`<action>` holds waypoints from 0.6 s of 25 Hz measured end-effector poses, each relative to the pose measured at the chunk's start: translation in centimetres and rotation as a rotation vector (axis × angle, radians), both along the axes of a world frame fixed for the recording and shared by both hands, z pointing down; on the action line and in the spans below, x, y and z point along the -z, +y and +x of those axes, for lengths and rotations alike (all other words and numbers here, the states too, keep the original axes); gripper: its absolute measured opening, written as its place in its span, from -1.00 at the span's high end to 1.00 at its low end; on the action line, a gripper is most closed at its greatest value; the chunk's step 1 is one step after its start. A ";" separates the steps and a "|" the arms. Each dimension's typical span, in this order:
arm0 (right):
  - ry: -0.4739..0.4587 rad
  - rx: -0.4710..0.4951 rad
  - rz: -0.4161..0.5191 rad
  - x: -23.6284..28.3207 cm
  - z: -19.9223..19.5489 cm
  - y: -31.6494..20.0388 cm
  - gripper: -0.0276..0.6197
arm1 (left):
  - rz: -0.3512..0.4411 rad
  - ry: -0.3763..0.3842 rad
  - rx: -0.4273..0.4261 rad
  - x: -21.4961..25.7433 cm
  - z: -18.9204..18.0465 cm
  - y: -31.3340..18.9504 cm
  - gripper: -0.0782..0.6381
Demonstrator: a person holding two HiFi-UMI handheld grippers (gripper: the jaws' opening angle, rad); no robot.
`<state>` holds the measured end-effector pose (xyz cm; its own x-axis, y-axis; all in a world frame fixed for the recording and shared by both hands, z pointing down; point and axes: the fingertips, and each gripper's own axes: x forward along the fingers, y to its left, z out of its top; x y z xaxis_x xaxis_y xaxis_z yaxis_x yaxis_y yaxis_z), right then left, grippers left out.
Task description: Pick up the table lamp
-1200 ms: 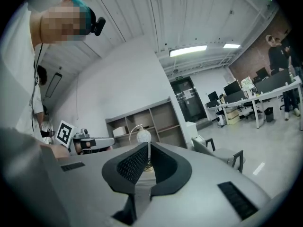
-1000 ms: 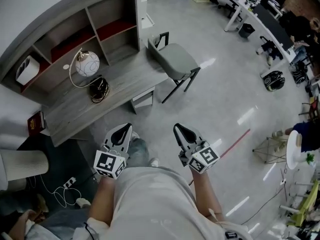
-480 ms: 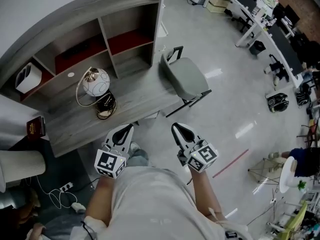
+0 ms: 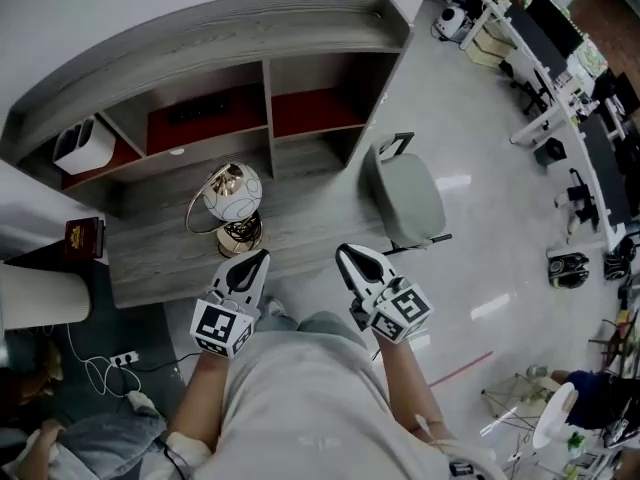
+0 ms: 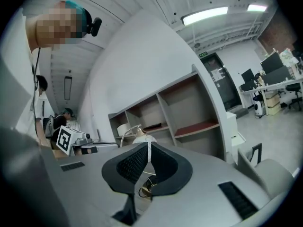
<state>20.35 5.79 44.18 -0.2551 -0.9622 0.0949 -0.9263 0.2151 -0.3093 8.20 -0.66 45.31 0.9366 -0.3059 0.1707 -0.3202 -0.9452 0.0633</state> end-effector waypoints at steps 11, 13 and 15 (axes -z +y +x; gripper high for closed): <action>0.008 0.397 -0.016 0.6 -2.6 -10.2 0.81 | -0.031 0.011 0.346 -1.1 -1.8 -5.8 0.74; 0.007 0.482 -0.017 0.7 -3.9 -11.3 0.81 | -0.043 0.020 0.421 -1.4 -2.5 -6.3 0.74; 0.004 0.560 -0.019 0.6 -5.6 -12.0 0.80 | -0.053 0.025 0.491 -1.7 -3.4 -6.5 0.74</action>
<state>14.74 -6.23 43.54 -0.7263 -0.6780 0.1132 -0.6735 0.6690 -0.3144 4.81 -7.20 47.00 0.6883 -0.7034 0.1776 -0.7246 -0.6785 0.1208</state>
